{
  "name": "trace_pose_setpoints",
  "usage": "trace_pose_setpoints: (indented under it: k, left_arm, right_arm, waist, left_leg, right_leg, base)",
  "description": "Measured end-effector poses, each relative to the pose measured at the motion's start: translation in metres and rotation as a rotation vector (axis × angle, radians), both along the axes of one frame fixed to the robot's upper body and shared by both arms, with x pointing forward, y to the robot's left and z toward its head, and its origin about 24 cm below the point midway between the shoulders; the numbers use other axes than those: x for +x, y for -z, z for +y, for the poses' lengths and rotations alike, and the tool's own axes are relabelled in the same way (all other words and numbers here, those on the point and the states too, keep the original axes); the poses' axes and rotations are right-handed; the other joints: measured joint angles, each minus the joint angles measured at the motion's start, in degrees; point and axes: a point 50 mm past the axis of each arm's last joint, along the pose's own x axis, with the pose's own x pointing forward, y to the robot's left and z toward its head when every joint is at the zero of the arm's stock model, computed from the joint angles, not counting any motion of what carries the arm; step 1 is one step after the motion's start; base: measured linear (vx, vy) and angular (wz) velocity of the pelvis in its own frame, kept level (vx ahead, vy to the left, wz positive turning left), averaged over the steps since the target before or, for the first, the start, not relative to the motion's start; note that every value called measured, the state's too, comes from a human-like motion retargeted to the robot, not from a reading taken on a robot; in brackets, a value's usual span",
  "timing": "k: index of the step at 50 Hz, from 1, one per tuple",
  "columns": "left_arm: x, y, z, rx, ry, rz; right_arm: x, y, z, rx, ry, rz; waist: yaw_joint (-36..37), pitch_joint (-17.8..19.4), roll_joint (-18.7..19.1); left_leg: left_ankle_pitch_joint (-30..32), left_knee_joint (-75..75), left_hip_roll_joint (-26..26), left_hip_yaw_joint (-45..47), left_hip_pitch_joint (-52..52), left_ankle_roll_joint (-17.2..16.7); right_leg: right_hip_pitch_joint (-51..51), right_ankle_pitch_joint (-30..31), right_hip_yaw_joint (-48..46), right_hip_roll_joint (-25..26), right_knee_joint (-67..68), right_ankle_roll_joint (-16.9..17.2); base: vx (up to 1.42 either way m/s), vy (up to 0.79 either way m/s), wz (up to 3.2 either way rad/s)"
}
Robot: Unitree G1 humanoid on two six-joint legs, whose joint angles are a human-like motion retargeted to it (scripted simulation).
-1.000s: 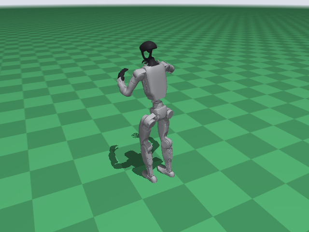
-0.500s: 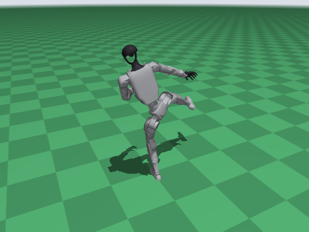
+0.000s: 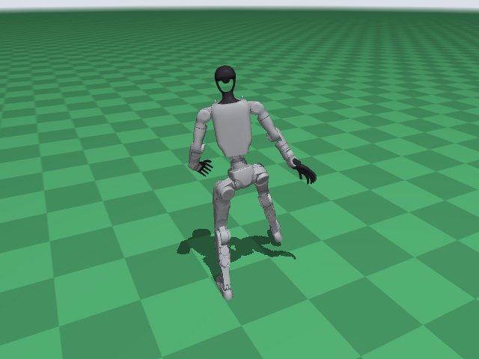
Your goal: Kungfu
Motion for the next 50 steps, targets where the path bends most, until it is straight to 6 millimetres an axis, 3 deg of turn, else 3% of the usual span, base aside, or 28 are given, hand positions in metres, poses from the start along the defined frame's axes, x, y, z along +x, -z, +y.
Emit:
trace_pose_setpoints:
  k: [3,4,5,6,7,8,12,15,19,23,27,28,32,35,37,40,44,47,50]
  left_arm:
    - [0.006,0.001,-0.005,-0.004,0.006,0.009]
    - [0.012,0.000,-0.008,-0.002,0.015,-0.001]
    - [0.018,-0.002,-0.012,0.002,0.025,-0.014]
    - [0.024,-0.003,-0.019,0.007,0.053,-0.027]
    - [0.030,-0.005,-0.028,0.009,0.084,-0.043]
    - [0.038,-0.007,-0.041,0.002,0.121,-0.063]
    - [0.094,-0.034,-0.092,0.006,0.257,-0.155]
    - [0.132,-0.062,-0.130,0.074,0.360,-0.179]
    - [0.171,-0.112,-0.169,0.212,0.470,-0.292]
    - [0.191,-0.152,-0.194,0.394,0.539,-0.398]
    - [0.196,-0.173,-0.208,0.565,0.626,-0.526]
    - [0.196,-0.175,-0.208,0.610,0.643,-0.555]
    - [0.195,-0.174,-0.195,0.701,0.633,-0.643]
    - [0.188,-0.164,-0.174,0.652,0.624,-0.645]
    - [0.178,-0.155,-0.153,0.569,0.610,-0.585]
    - [0.153,-0.152,-0.119,0.463,0.557,-0.553]
    - [0.100,-0.166,-0.085,0.494,0.566,-0.647]
    - [0.062,-0.178,-0.074,0.468,0.625,-0.642]
    - [0.040,-0.180,-0.073,0.465,0.669,-0.616]
  right_arm:
    - [0.011,0.002,0.006,-0.015,0.039,-0.099]
    - [0.020,0.003,0.008,-0.015,0.049,-0.150]
    - [0.030,0.004,0.010,-0.013,0.058,-0.205]
    - [0.040,0.004,0.012,-0.010,0.085,-0.255]
    - [0.051,0.004,0.013,-0.004,0.112,-0.308]
    - [0.065,0.002,0.013,0.005,0.140,-0.368]
    - [0.149,-0.016,0.016,0.097,0.171,-0.634]
    - [0.211,-0.041,0.025,0.179,0.154,-0.872]
    - [0.286,-0.086,0.044,0.308,0.006,-1.072]
    - [0.346,-0.134,0.079,0.489,-0.249,-1.153]
    - [0.381,-0.177,0.114,0.660,-0.532,-1.130]
    - [0.386,-0.183,0.115,0.692,-0.505,-1.124]
    - [0.389,-0.189,0.147,1.144,-0.472,-1.089]
    - [0.388,-0.189,0.163,1.145,-0.523,-1.126]
    - [0.383,-0.182,0.182,1.183,-0.601,-1.045]
    - [0.369,-0.176,0.218,1.335,-0.695,-0.941]
    - [0.343,-0.174,0.265,1.570,-0.738,-0.898]
    - [0.317,-0.173,0.299,1.750,-0.743,-0.882]
    - [0.298,-0.170,0.318,1.864,-0.704,-0.895]
  waist:
    - [-0.9,-0.3,-1.1]
    - [-1.8,0.1,-2.2]
    - [-3.1,0.6,-3.8]
    - [-3.6,1.4,-3.0]
    - [-4.0,2.4,-1.9]
    - [-4.1,3.7,-0.1]
    - [-8.1,6.9,4.0]
    - [-11.3,10.2,7.8]
    - [-12.4,13.2,8.3]
    - [-13.1,15.7,10.9]
    - [-13.1,16.7,13.3]
    - [-12.8,16.7,13.8]
    - [-11.3,15.7,14.9]
    - [-10.3,14.7,14.6]
    - [-9.9,14.1,14.8]
    - [-8.6,12.8,15.4]
    - [-4.8,10.3,16.1]
    - [-1.6,8.5,16.5]
    - [0.9,7.1,16.9]
  left_leg:
    - [0.0,-3.0,0.3,5.5,3.9,-2.8]
    - [-0.1,-3.7,-0.6,6.9,5.5,-3.6]
    - [-0.3,-4.1,-2.2,8.0,7.4,-4.3]
    - [-0.2,-4.4,-1.6,7.3,7.7,-5.6]
    - [0.0,-4.8,-0.7,6.8,8.0,-6.8]
    - [0.3,-5.6,0.5,6.3,8.0,-8.0]
    - [3.2,-10.0,2.3,8.4,6.2,-10.3]
    - [5.7,-11.4,2.4,4.1,2.7,-11.7]
    - [7.9,-16.0,-0.7,2.4,2.8,-11.7]
    - [7.9,-18.5,0.2,3.1,1.9,-11.7]
    - [7.4,-20.7,1.7,5.2,1.2,-11.7]
    - [7.3,-20.8,1.7,5.4,1.1,-11.7]
    - [8.0,-21.0,-0.4,4.6,1.4,-11.7]
    - [8.7,-21.3,-1.5,4.0,2.0,-11.7]
    - [8.6,-21.2,-1.6,4.1,2.5,-11.7]
    - [8.4,-21.7,-2.0,4.3,3.5,-11.7]
    - [7.6,-22.0,-2.6,4.5,4.6,-11.7]
    - [7.1,-22.4,-3.1,4.7,5.9,-11.7]
    - [7.0,-23.5,-3.6,4.8,7.7,-11.7]
  right_leg:
    - [2.8,-6.9,0.1,1.7,-2.5,-0.7]
    - [3.7,-3.1,-1.2,0.1,-4.3,2.9]
    - [4.7,4.0,-3.0,-2.6,-6.9,8.6]
    - [2.3,7.9,6.3,-0.5,-4.5,12.3]
    - [0.2,10.1,11.9,0.8,-2.4,15.0]
    - [-1.2,9.1,10.3,0.7,-0.8,15.6]
    - [-9.1,0.5,1.6,-3.0,11.9,12.5]
    - [-15.0,-1.2,5.9,-1.9,16.2,12.2]
    - [-20.8,-3.4,8.2,-3.2,20.6,11.3]
    - [-24.3,-5.1,8.6,-2.2,22.2,10.8]
    - [-26.1,-6.0,7.2,-1.8,22.8,10.1]
    - [-26.3,-5.9,7.2,-1.8,22.7,10.2]
    - [-26.1,-5.6,8.2,-3.1,22.9,10.7]
    - [-25.1,-5.6,8.6,-4.1,22.7,11.0]
    - [-23.9,-5.0,8.3,-4.3,21.8,11.2]
    - [-22.4,-4.0,8.2,-4.9,20.4,11.7]
    - [-20.1,-2.1,7.5,-6.1,17.9,12.4]
    - [-18.1,-0.4,7.0,-6.8,15.7,12.8]
    - [-15.7,1.3,6.1,-7.7,13.5,13.1]
  base:
    - [0.15,-0.81,-0.74]
    - [0.24,-0.97,-0.33]
    - [0.22,-0.96,0.02]
    - [0.13,-0.80,0.09]
    - [0.00,-0.63,0.01]
    - [-0.05,-0.59,-0.10]
    - [-0.16,-0.31,0.20]
    - [-0.12,-0.23,0.68]
    - [-0.10,-0.10,-0.01]
    - [-0.03,-0.01,-0.08]
    - [-0.01,-0.03,0.00]
    - [0.04,0.05,0.00]
    - [0.07,0.09,0.14]
    - [0.06,0.04,0.20]
    - [0.08,0.10,0.05]
    - [0.12,0.13,0.00]
    - [0.13,0.18,-0.01]
    - [0.14,0.23,-0.06]
    - [0.10,0.25,-0.02]
